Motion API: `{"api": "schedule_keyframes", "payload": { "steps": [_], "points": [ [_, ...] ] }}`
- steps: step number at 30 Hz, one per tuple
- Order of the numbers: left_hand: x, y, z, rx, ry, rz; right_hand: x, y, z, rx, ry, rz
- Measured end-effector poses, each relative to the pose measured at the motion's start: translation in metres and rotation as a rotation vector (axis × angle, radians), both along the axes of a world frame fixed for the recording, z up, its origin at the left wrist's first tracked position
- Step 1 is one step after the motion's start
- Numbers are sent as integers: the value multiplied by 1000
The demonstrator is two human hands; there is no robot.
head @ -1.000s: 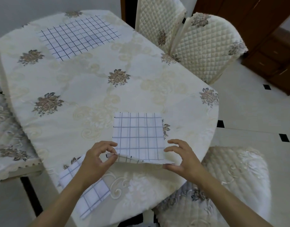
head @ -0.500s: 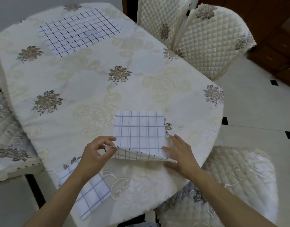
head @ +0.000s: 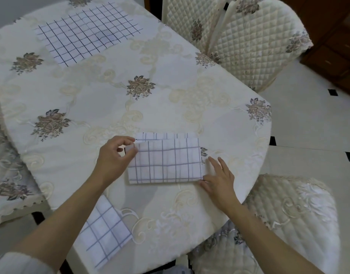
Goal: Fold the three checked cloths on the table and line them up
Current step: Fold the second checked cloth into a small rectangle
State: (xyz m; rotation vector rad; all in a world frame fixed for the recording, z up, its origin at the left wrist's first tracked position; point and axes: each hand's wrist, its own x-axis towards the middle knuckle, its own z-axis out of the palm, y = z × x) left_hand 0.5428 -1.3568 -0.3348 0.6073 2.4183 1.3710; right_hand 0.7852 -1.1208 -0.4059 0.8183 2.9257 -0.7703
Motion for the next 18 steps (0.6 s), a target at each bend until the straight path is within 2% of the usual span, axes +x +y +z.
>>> {"api": "schedule_keyframes", "payload": {
  "steps": [6, 18],
  "points": [
    [-21, 23, -10, -69, -33, 33, -4, -8, 0, -157, 37, -165],
    [-47, 58, -36, -205, 21, 62, -13, -18, -8, -189, 130, -324]
  ]
}}
